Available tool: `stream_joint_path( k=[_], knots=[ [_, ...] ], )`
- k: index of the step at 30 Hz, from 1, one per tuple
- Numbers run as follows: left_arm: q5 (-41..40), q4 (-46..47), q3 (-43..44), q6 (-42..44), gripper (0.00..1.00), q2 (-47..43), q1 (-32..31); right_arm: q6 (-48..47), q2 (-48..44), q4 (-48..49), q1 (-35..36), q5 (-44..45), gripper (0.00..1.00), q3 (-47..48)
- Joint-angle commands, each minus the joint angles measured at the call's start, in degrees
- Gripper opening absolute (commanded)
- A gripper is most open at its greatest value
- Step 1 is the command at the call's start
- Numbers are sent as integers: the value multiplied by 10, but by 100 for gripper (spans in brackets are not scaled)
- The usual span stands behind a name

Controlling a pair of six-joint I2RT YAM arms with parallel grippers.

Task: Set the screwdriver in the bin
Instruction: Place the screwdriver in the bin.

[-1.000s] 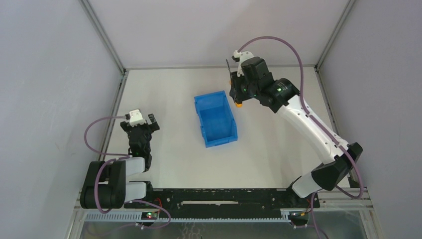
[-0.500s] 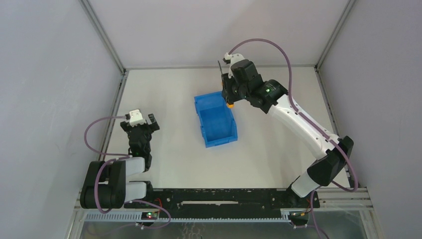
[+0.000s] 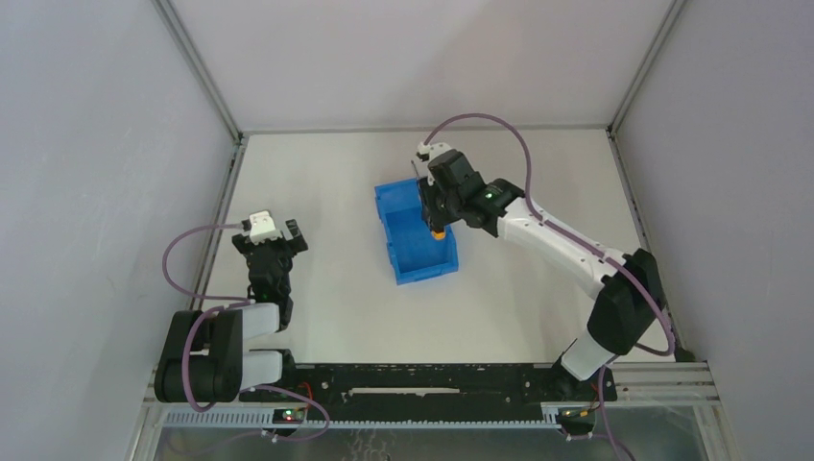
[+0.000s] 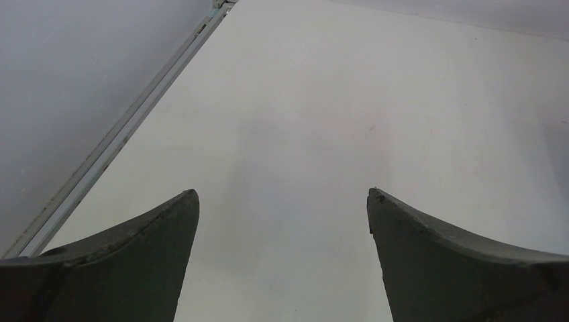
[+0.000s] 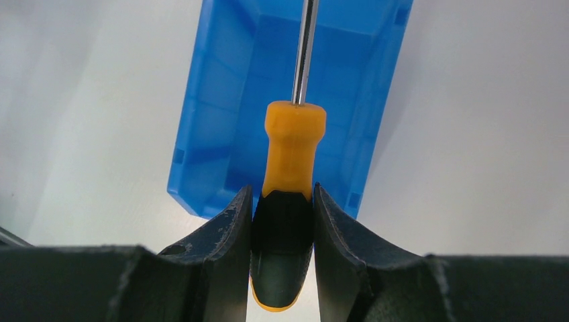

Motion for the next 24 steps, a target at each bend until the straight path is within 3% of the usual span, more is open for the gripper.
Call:
stream_joint_path(
  k=[1,16,24],
  knots=[
    [-7,18,20,14,100,-4,-3,13,31,58,10,-3,9,-11],
    [-8,18,20,14,100,-4,-3,-9,154,107,28,1,8,-12],
    [-7,18,20,14,100,-4,-3,-14,200,129,31,2,15,-21]
  ],
)
